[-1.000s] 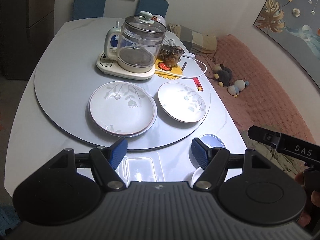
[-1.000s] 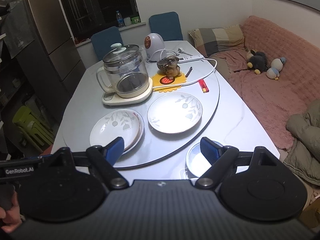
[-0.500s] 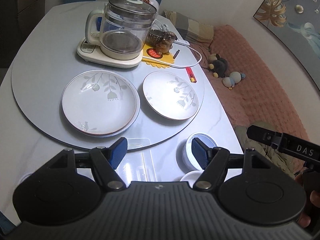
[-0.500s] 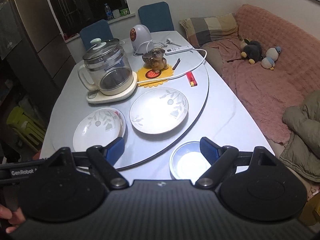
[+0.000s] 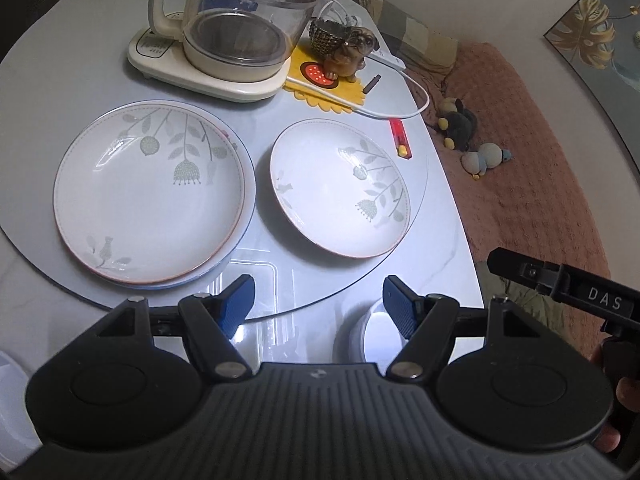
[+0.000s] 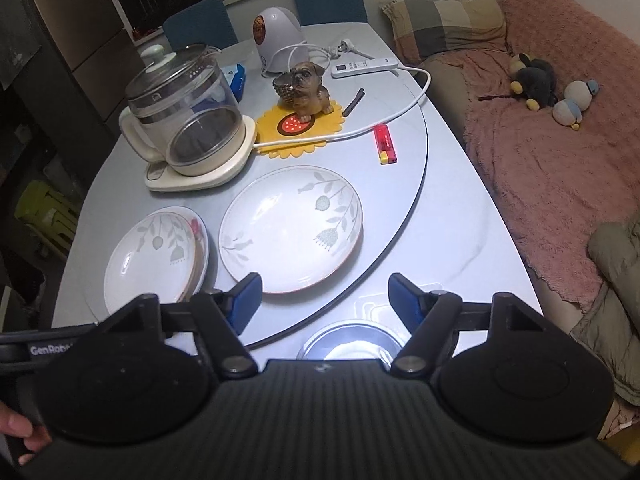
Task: Organize plates and bowls
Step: 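Move the right tool to the other leaf-patterned plate, then close the right tool on the rim of the second leaf plate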
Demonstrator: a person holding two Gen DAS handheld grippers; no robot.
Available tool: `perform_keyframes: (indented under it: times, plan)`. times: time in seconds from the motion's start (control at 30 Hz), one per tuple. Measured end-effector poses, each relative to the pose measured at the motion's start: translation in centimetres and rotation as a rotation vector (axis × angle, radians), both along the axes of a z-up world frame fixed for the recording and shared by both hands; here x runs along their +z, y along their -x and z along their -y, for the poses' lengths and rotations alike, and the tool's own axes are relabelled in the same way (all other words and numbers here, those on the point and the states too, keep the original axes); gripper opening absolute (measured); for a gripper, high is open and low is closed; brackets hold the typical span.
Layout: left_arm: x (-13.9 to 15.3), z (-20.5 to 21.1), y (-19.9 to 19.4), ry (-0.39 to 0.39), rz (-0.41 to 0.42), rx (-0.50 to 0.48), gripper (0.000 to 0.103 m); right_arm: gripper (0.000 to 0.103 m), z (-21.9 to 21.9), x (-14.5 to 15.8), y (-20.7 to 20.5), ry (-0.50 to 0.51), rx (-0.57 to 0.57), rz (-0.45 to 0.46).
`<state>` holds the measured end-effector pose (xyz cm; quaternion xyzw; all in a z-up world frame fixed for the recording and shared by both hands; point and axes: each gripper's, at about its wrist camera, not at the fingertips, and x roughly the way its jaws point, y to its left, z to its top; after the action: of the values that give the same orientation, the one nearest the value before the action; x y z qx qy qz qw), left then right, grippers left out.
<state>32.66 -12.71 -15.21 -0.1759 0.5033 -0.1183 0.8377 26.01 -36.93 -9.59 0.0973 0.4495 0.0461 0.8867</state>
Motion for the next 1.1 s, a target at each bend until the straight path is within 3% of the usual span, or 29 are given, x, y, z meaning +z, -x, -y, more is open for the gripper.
perform_keyframes:
  times: [0.4, 0.67, 0.97, 1.1]
  plan:
    - [-3.1, 1.7, -6.2, 0.013, -0.044, 0.071, 0.073, 0.049, 2.6, -4.4, -8.1, 0.011, 0.084, -0.081]
    - [-6.7, 3.0, -8.4, -0.007, -0.099, 0.059, 0.063, 0.044, 2.5, -7.6, -12.9, -0.001, 0.151, -0.108]
    - [-8.7, 3.7, -10.2, -0.013, -0.121, 0.058, 0.051, 0.034, 2.5, -10.9, -16.5, -0.019, 0.178, -0.133]
    - [-9.1, 3.7, -11.1, -0.021, -0.109, 0.06, 0.051, 0.034, 3.2, -11.5, -17.5, -0.101, 0.163, -0.138]
